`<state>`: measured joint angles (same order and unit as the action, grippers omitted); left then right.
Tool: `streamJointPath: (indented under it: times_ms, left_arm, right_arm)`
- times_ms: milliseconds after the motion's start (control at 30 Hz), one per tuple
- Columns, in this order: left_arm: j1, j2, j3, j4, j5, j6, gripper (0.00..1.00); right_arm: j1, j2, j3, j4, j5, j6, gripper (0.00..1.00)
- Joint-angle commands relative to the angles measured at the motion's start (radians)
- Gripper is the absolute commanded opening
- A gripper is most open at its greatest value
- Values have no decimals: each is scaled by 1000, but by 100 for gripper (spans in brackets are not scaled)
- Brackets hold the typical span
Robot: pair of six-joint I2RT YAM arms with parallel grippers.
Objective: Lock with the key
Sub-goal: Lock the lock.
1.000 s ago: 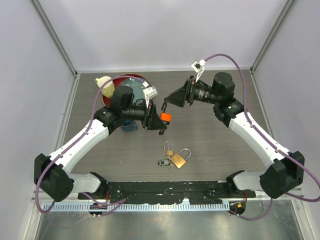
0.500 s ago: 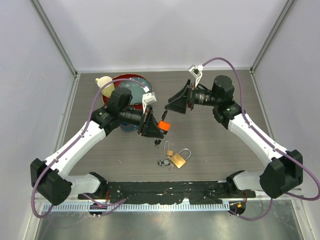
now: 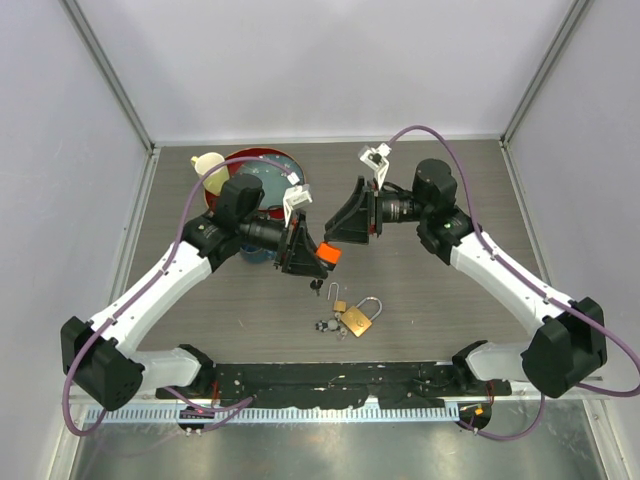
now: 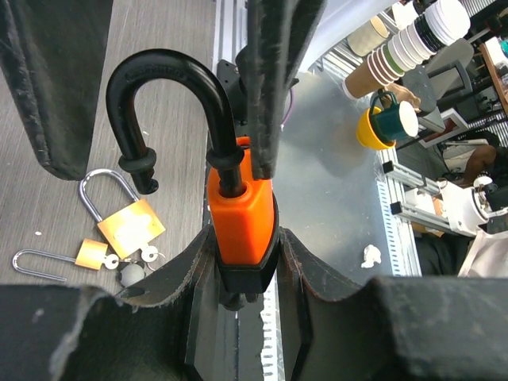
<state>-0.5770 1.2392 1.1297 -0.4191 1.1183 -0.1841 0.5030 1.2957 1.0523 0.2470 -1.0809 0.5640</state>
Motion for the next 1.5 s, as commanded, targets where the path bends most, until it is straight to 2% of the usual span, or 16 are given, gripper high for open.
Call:
streamJointPath:
  times_ms: [0,33,200,367,500,533,600,633,800,967,1167,1267,1300,1367,1400,1467]
  left_arm:
    - [-4,-14,38,71,54,-20,0]
    - [-4,-15,36,71,52,-20,0]
    - [-4,-14,30,66,63,-20,0]
    - [-6,-15,24,59,64,-17,0]
    - [-4,-21,27,52,57,-14,0]
    - [-6,-21,27,48,55,-12,0]
    - [-6,-24,38,26,57,1,0]
    - [-4,-24,39,20,58,5,0]
    - [-4,-32,48,-21,67,25,0]
    - [-4,-32,51,-14,83,17,0]
    - [-6,-26,44,31,103,-17,0]
    - [-6,-20,45,33,103,-17,0]
    - [-7,-17,45,34,106,-18,0]
    - [-6,-17,45,36,104,-20,0]
    - [-6,-17,47,36,104,-20,0]
    - [-6,-17,47,36,106,-18,0]
  right_arm:
    - [2,-49,-5,-41,-22,-36,54]
    - [3,-61,-8,-44,-16,-36,47]
    - [3,-95,-8,-25,10,-17,35]
    - [2,-118,2,-31,24,-24,9]
    - [3,-118,26,-115,61,-88,9]
    - [2,-118,34,-136,73,-122,22]
    - [-7,-119,66,-230,101,-170,39]
    - [-12,-124,74,-241,137,-188,53]
    - [-58,-156,97,-252,167,-213,92]
    - [-54,-125,89,-92,78,-116,97]
    - [8,-84,86,-95,46,-116,87]
    - [22,-67,89,-121,36,-131,75]
    - [22,-64,90,-132,32,-134,66]
    - [22,-59,91,-172,30,-159,58]
    - [22,-61,91,-184,32,-168,50]
    - [20,-67,89,-216,38,-187,43]
